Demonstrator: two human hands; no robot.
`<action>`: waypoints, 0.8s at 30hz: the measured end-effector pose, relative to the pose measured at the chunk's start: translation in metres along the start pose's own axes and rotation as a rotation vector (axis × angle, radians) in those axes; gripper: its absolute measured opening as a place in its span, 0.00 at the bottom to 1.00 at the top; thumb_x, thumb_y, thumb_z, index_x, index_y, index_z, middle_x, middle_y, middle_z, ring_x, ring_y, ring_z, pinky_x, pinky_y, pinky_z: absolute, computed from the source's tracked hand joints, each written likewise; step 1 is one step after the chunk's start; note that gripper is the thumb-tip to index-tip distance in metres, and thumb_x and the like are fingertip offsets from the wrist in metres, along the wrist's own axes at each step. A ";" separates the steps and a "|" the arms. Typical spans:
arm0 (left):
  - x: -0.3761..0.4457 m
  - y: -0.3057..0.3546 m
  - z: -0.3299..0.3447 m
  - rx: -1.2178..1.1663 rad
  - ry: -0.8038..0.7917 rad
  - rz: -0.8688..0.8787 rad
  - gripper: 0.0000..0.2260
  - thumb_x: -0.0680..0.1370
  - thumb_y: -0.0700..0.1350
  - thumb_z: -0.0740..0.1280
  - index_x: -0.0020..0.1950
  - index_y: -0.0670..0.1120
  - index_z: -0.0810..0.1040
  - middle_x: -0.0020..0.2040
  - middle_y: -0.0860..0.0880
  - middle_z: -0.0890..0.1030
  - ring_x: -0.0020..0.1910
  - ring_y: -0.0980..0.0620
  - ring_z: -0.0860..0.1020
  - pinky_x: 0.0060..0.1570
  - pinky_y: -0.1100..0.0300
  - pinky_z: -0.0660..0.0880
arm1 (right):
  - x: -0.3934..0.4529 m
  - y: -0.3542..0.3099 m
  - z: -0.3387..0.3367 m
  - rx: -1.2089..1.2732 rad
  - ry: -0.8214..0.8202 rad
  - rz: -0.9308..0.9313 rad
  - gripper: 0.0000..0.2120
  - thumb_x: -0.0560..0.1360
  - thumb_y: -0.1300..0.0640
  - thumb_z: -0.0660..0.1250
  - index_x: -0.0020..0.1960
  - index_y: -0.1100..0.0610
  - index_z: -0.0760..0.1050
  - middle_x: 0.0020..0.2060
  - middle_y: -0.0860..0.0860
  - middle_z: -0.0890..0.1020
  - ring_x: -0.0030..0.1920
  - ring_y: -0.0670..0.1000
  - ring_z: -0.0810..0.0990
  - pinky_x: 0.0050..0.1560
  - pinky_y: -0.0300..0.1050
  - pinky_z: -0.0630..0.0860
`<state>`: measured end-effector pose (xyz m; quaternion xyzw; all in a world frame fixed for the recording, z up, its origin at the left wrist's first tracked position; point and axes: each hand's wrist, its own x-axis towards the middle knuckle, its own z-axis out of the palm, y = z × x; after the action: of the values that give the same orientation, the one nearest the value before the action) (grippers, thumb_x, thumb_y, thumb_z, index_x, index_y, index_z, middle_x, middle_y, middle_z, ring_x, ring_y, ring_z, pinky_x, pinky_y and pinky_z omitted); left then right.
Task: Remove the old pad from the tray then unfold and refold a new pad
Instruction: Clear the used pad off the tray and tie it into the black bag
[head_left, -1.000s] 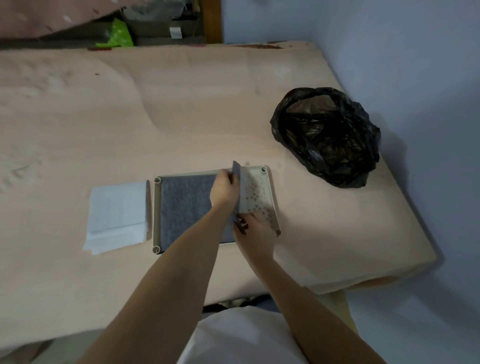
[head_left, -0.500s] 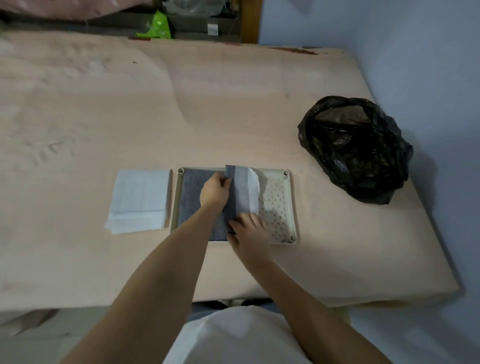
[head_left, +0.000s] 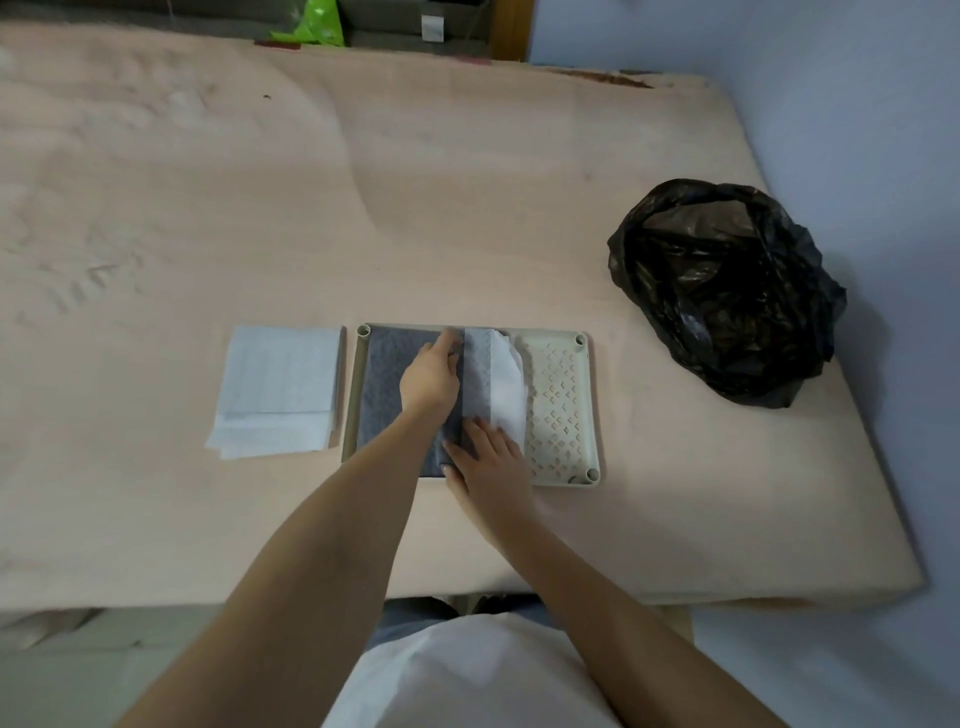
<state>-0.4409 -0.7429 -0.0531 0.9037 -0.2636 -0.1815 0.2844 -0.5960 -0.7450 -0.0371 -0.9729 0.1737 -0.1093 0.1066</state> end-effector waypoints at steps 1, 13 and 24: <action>0.000 0.000 0.001 0.027 -0.006 0.015 0.15 0.82 0.42 0.52 0.65 0.50 0.70 0.57 0.43 0.75 0.44 0.41 0.76 0.36 0.53 0.72 | 0.000 0.000 0.002 0.002 0.003 0.001 0.15 0.58 0.54 0.81 0.44 0.55 0.85 0.48 0.58 0.85 0.49 0.56 0.84 0.47 0.51 0.81; -0.008 0.002 0.013 0.485 -0.095 0.108 0.24 0.81 0.40 0.54 0.77 0.48 0.53 0.60 0.41 0.68 0.52 0.43 0.73 0.41 0.54 0.68 | -0.005 0.014 0.009 0.212 -0.145 0.085 0.21 0.77 0.52 0.54 0.65 0.58 0.74 0.66 0.56 0.75 0.67 0.55 0.71 0.66 0.51 0.67; -0.012 -0.001 0.024 0.642 -0.087 0.126 0.25 0.82 0.40 0.51 0.78 0.47 0.46 0.64 0.39 0.67 0.59 0.42 0.71 0.58 0.52 0.67 | 0.062 0.069 0.018 -0.144 -0.345 0.042 0.28 0.80 0.55 0.51 0.77 0.59 0.47 0.77 0.54 0.48 0.77 0.51 0.44 0.72 0.46 0.33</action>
<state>-0.4618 -0.7453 -0.0695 0.9204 -0.3749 -0.1096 -0.0158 -0.5563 -0.8281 -0.0607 -0.9785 0.1805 0.0741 0.0670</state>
